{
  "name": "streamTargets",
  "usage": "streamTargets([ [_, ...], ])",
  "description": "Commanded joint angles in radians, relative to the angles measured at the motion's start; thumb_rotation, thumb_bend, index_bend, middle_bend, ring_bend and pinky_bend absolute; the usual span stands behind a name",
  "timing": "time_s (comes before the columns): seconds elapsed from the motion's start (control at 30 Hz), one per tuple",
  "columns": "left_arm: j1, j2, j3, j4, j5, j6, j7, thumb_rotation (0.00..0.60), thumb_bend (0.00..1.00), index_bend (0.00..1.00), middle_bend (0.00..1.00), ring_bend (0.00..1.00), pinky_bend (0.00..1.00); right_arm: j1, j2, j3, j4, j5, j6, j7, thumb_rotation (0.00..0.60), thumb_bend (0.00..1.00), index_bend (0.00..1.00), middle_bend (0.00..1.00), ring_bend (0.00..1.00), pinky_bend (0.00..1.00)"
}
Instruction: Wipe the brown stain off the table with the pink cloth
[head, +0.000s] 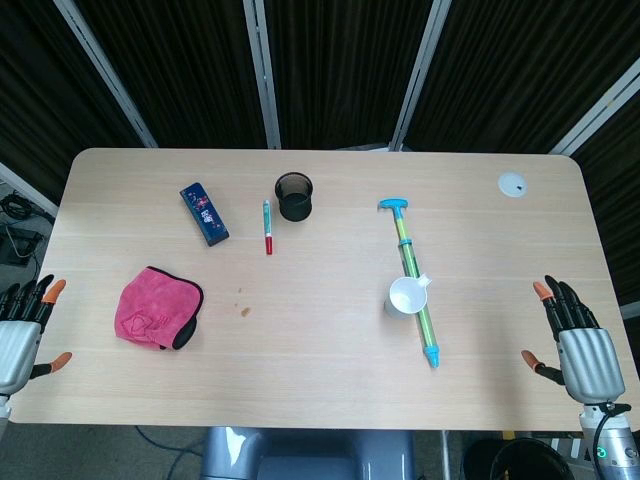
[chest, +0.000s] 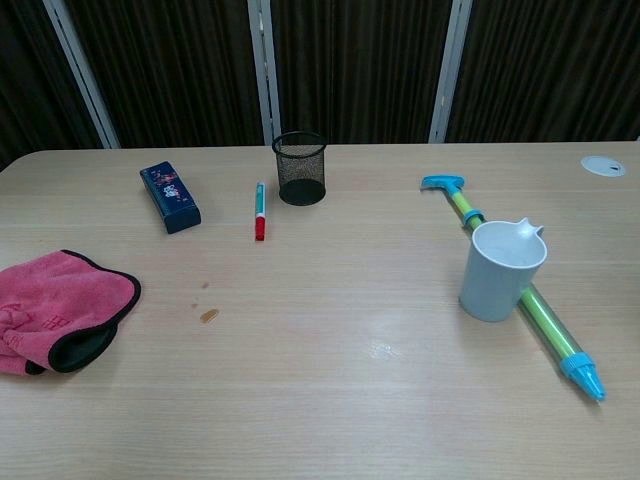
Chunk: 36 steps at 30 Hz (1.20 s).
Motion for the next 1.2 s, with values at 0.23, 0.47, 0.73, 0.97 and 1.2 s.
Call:
streamTargets([
  [0.23, -0.067, 0.011, 0.007, -0.007, -0.098, -0.170, 0.120, 0.600, 0.00, 0.18, 0.02, 0.04, 0.15, -0.002, 0.004, -0.004, -0.004, -0.015, 0.010, 0.013, 0.600, 0.10, 0.04, 0.00, 0.00, 0.22],
  [0.47, -0.157, -0.052, -0.010, 0.078, -0.237, -0.334, 0.277, 0.600, 0.00, 0.18, 0.02, 0.04, 0.14, 0.002, 0.002, -0.004, -0.003, -0.021, 0.010, 0.016, 0.600, 0.10, 0.04, 0.00, 0.00, 0.22],
  [0.73, -0.228, -0.175, -0.024, 0.199, -0.328, -0.415, 0.363, 0.600, 0.00, 0.18, 0.01, 0.04, 0.13, 0.000, 0.002, -0.001, 0.000, -0.019, 0.017, 0.029, 0.600, 0.10, 0.04, 0.00, 0.00, 0.22],
  [0.97, -0.273, -0.287, -0.041, 0.297, -0.344, -0.447, 0.335, 0.600, 0.00, 0.19, 0.01, 0.04, 0.12, 0.000, -0.001, 0.003, 0.001, -0.019, 0.023, 0.035, 0.600, 0.10, 0.04, 0.00, 0.00, 0.22],
  [1.2, -0.299, -0.363, -0.034, 0.361, -0.344, -0.456, 0.347, 0.600, 0.00, 0.20, 0.02, 0.04, 0.12, -0.001, 0.000, 0.004, -0.001, -0.016, 0.024, 0.046, 0.600, 0.10, 0.05, 0.00, 0.00, 0.22],
])
